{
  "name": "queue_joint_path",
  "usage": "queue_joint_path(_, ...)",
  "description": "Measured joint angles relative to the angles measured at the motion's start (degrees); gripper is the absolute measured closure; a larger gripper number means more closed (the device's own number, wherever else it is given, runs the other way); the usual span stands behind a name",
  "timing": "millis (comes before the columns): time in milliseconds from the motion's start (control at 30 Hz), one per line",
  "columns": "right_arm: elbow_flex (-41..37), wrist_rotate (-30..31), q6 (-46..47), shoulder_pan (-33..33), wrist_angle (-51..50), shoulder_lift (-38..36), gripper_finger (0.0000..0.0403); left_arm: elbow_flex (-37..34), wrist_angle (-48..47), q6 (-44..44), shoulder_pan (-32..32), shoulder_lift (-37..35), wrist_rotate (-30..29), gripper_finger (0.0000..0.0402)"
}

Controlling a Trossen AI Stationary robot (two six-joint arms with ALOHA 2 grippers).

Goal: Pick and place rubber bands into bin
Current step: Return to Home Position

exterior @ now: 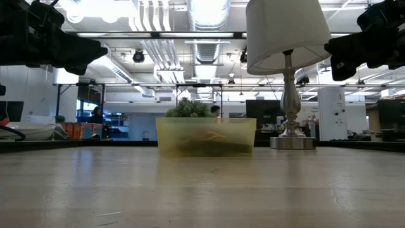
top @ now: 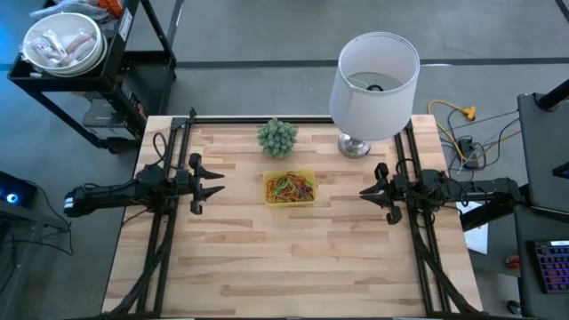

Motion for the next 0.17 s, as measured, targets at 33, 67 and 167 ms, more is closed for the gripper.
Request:
queue_joint_path(33,0.0,0.0,0.0,0.0,0.0,0.0,0.0355,0.0,0.0,0.0,0.0,0.0,0.0,0.0257)
queue_joint_path(67,0.0,0.0,0.0,0.0,0.0,0.0,0.0355,0.0,0.0,0.0,0.0,0.0,0.0,0.0257)
queue_joint_path(167,0.0,0.0,0.0,0.0,0.0,0.0,0.0355,0.0,0.0,0.0,0.0,0.0,0.0,0.0257)
